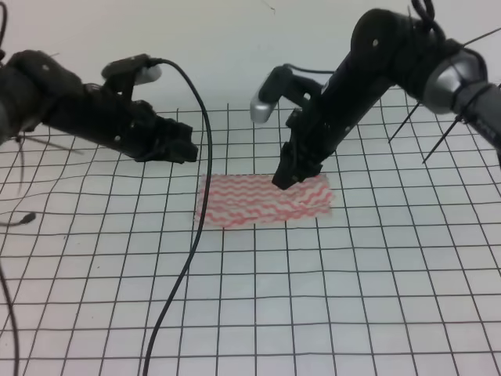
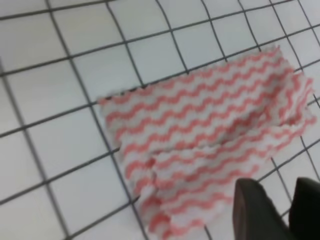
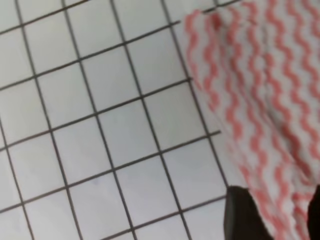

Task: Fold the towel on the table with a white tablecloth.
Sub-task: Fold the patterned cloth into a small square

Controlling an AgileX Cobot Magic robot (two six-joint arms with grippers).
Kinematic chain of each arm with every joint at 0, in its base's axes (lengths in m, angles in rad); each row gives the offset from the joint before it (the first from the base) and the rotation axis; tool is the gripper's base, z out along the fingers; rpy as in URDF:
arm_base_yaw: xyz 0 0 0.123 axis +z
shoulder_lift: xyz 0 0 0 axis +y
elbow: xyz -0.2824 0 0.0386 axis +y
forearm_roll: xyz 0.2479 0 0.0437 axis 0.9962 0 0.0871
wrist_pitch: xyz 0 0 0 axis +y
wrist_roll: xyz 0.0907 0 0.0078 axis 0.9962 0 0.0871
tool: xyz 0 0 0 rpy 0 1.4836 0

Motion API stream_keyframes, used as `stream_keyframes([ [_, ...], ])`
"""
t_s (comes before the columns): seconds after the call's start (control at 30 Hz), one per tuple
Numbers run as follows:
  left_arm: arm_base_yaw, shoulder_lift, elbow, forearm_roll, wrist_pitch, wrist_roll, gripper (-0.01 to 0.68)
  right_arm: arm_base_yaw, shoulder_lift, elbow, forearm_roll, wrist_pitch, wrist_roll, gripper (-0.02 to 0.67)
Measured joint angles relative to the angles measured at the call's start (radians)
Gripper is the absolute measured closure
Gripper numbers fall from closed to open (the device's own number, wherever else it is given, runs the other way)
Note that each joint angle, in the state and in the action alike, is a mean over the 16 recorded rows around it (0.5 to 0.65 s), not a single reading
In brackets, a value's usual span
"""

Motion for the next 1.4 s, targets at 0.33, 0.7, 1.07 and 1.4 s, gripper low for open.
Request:
stream_keyframes([
  [0.33, -0.045, 0.268, -0.306, 0.132, 0.158, -0.124, 0.442, 0.0, -0.044, -0.001, -0.03, -0.015, 0.082, 0.365],
  [0.7, -0.109, 0.376, -0.395, 0.264, 0.122, -0.216, 0.375, -0.001, -0.055, -0.001, -0.026, -0.014, 0.087, 0.365],
  [1.07, -0.127, 0.387, -0.42, 0.305, 0.127, -0.247, 0.387, -0.001, -0.057, -0.001, -0.022, -0.014, 0.087, 0.366],
  [1.4, -0.138, 0.406, -0.425, 0.342, 0.15, -0.25, 0.465, -0.001, -0.057, -0.001, -0.021, -0.014, 0.087, 0.366],
])
